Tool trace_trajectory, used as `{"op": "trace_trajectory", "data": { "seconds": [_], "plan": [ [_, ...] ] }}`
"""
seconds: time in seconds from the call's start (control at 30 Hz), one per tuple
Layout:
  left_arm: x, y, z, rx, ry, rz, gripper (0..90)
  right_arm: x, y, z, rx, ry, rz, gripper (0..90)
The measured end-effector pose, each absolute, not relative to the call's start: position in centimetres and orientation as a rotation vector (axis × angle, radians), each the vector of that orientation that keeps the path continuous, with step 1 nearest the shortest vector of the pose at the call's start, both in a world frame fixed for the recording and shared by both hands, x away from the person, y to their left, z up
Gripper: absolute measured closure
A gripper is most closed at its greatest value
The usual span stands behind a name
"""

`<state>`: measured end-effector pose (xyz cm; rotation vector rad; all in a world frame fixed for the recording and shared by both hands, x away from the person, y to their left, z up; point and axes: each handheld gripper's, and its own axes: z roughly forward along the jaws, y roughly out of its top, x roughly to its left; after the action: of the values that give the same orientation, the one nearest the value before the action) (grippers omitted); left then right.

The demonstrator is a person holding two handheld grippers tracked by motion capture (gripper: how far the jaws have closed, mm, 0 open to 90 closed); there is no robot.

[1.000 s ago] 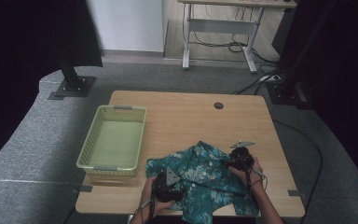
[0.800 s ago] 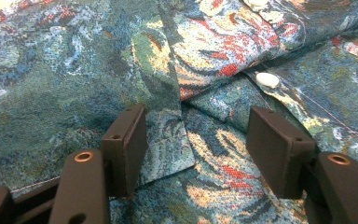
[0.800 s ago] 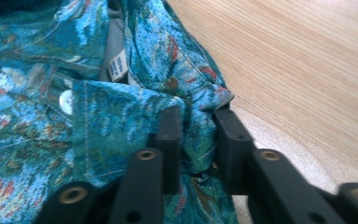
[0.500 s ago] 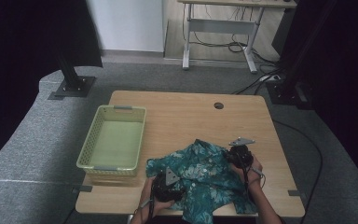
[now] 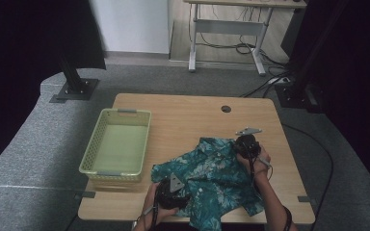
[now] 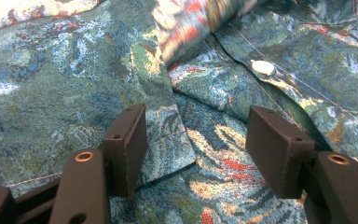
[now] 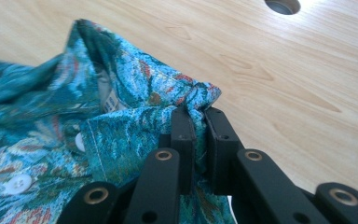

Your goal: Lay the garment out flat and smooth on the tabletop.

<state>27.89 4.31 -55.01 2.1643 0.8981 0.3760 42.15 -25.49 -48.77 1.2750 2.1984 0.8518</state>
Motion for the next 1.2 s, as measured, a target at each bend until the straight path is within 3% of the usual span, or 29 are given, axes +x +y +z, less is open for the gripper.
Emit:
{"op": "trace_trajectory", "data": {
  "seconds": [0.37, 0.43, 0.57, 0.7, 0.9, 1.2],
  "plan": [
    [28.0, 4.5, -54.9, 2.167, 0.890, 0.351, 38.2, 45.4, -26.8, -49.8, 1.466, 2.072, 0.804, 81.6],
    [28.0, 4.6, -54.9, 2.168, 0.889, 0.351, 38.2, 45.4, -26.6, -50.4, 1.472, 2.084, 0.789, 77.0],
    [28.1, 4.6, -54.9, 2.169, 0.888, 0.346, 38.1, 44.9, -26.4, -50.8, 1.477, 2.062, 0.786, 57.6],
    [28.1, 4.5, -54.9, 2.172, 0.893, 0.350, 37.8, 43.6, -26.3, -49.6, 1.422, 2.074, 0.831, 50.4],
    [28.1, 4.2, -54.9, 2.179, 0.891, 0.366, 37.2, 40.0, -25.7, -48.6, 1.319, 2.167, 0.938, 49.2],
    [28.2, 4.4, -54.9, 2.171, 0.890, 0.352, 37.4, 33.9, -24.4, -52.3, 1.246, 2.305, 0.946, 48.4]
  ]
}}
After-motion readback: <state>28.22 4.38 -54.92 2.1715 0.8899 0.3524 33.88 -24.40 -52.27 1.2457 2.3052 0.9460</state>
